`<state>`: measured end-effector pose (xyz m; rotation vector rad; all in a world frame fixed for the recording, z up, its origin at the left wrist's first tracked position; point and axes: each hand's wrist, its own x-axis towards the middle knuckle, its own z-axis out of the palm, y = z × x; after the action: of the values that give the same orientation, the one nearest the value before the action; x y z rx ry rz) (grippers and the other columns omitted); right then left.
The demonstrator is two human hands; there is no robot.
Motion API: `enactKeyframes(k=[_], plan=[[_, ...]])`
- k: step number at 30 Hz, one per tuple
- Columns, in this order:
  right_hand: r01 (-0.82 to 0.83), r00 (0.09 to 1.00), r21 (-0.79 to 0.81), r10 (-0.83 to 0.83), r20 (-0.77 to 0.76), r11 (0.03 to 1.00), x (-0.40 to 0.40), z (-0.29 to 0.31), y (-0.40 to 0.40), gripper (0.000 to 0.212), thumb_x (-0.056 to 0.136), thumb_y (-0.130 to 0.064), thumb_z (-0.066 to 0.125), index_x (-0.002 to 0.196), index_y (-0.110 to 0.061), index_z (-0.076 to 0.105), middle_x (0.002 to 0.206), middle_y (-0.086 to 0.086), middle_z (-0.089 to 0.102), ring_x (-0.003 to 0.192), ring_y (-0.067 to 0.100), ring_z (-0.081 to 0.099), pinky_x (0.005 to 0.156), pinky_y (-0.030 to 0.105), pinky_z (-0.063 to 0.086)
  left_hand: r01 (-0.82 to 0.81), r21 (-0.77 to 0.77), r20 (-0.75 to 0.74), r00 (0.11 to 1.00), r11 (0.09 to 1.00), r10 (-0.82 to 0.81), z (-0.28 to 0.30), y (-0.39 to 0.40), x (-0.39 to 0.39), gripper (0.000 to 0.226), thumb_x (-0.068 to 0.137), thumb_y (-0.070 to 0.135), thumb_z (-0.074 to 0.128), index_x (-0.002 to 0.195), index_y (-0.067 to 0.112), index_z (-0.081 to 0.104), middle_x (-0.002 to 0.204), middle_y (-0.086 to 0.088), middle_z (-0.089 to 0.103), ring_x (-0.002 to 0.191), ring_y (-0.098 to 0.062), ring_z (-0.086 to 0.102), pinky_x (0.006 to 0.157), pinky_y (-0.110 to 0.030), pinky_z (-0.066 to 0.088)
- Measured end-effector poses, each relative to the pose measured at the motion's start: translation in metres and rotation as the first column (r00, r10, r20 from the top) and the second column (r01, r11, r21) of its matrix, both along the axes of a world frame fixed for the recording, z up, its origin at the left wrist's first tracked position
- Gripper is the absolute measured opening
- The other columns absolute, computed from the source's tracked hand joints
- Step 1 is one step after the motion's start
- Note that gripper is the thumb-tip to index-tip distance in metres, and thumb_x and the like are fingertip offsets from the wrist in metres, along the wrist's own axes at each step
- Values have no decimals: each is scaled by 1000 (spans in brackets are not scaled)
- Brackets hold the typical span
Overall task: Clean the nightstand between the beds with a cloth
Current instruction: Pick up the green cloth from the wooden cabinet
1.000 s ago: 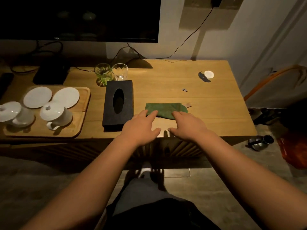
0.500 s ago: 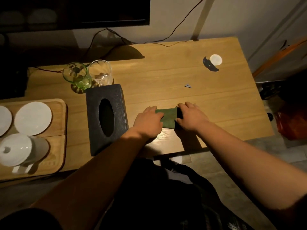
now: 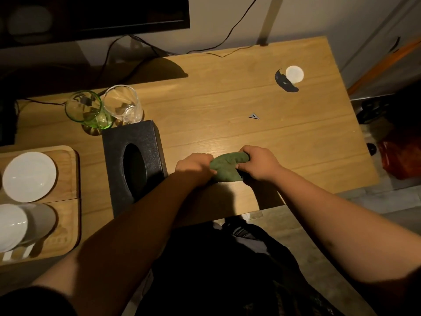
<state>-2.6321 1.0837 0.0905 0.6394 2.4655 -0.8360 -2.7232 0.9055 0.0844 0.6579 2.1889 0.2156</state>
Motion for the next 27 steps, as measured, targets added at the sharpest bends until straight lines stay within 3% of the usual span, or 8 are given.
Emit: enactKeyframes(k=[6, 10, 13, 16, 18, 22, 24, 27], plan=[[217, 966, -269, -245, -78, 938, 3, 21, 6, 21, 75, -20, 78, 77, -23, 57, 74, -3, 62, 71, 17, 59, 58, 25, 43, -153, 217, 58, 988, 964, 143, 15, -5, 4, 17, 90, 36, 57, 88, 19, 51, 79, 1, 55, 78, -21, 53, 59, -29, 35], [180, 925, -124, -211, -315, 976, 1, 43, 7, 22, 74, -17, 76, 89, -17, 60, 89, 3, 61, 85, 19, 56, 66, 27, 38, -459, 349, 229, 887, 817, 400, 32, 12, 15, 13, 91, 26, 61, 90, 14, 58, 83, -3, 62, 78, -20, 58, 62, -27, 42], [54, 875, -30, -62, -479, 998, 7, 66, 1, 38, 74, -23, 74, 109, -18, 60, 100, 2, 54, 93, 15, 52, 73, 23, 36, -842, 290, 679, 516, 455, 523, 55, 33, 23, 15, 95, 26, 56, 97, 13, 62, 90, -8, 68, 80, -22, 65, 62, -27, 51], [-235, 829, 135, 271, -489, 963, 20, 84, -7, 60, 78, -36, 70, 130, -16, 51, 112, 6, 54, 105, 21, 49, 87, 30, 41, -980, 57, 963, 105, 193, 247, 75, 46, 24, 36, 91, 39, 57, 106, 8, 65, 101, -14, 70, 89, -24, 69, 78, -35, 57], [-320, 776, 182, 367, -513, 930, 29, 91, -3, 56, 80, -39, 67, 130, -18, 53, 115, 3, 57, 106, 21, 51, 89, 30, 41, -966, 173, 935, 222, 192, 276, 81, 56, 27, 34, 91, 28, 62, 115, 4, 61, 111, -20, 67, 98, -29, 68, 85, -38, 54], [-13, 716, -128, -80, -693, 992, 38, 101, 18, 32, 84, -26, 67, 115, -20, 64, 115, -6, 57, 107, 5, 53, 91, 28, 47, -935, 278, 862, 344, 221, 371, 89, 70, 31, 31, 93, 7, 59, 122, 4, 53, 115, -26, 63, 95, -34, 66, 81, -44, 54], [170, 742, -150, -227, -631, 974, 39, 101, 30, 46, 82, -31, 70, 125, -23, 56, 122, -8, 51, 113, 3, 47, 95, 25, 43, -931, 273, 878, 345, 243, 333, 96, 78, 33, 31, 93, 6, 58, 124, 6, 53, 117, -25, 63, 97, -34, 65, 85, -47, 53], [244, 797, -544, -486, -359, 803, 40, 106, 47, 61, 82, -28, 74, 136, -26, 44, 120, -10, 57, 109, 4, 57, 90, 23, 46, -920, 284, 901, 353, 270, 253, 107, 95, 42, 31, 94, 6, 56, 125, 5, 53, 118, -24, 64, 100, -34, 65, 91, -49, 52]])
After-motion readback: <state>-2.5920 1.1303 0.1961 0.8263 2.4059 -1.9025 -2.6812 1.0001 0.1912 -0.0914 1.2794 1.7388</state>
